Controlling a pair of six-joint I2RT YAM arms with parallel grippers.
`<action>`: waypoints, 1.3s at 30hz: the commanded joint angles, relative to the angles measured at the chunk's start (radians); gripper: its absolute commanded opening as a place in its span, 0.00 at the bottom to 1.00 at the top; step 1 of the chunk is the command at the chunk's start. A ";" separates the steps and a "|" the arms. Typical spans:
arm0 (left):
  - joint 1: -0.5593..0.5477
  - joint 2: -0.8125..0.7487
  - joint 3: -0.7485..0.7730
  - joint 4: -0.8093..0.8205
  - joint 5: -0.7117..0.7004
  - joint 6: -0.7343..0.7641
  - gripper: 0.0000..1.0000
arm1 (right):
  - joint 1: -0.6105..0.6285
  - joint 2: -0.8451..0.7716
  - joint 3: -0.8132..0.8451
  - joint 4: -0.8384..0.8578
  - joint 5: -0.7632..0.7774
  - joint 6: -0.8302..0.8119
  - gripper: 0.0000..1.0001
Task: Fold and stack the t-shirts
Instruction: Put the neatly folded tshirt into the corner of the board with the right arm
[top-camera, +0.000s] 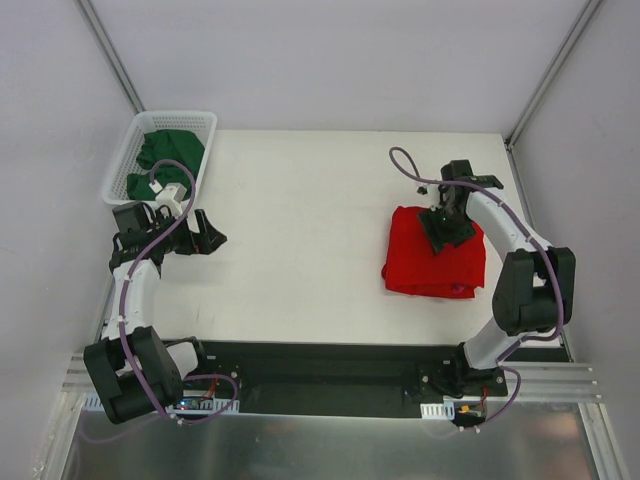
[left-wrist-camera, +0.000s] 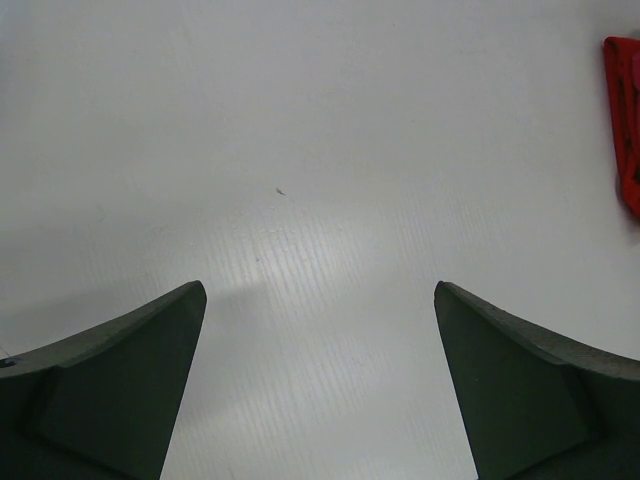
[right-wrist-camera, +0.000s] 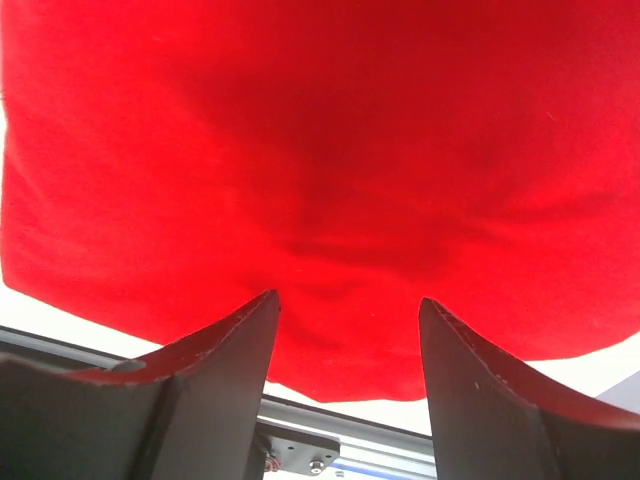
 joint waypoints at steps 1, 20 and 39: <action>0.006 0.008 0.000 0.022 0.031 0.005 0.99 | -0.017 -0.008 -0.006 0.035 -0.052 0.005 0.61; 0.008 -0.011 -0.017 0.022 0.012 0.023 0.99 | -0.017 0.239 -0.018 0.175 -0.026 -0.007 0.97; 0.008 -0.015 -0.005 0.022 0.023 0.021 0.99 | -0.129 -0.082 -0.321 0.127 0.074 -0.242 0.96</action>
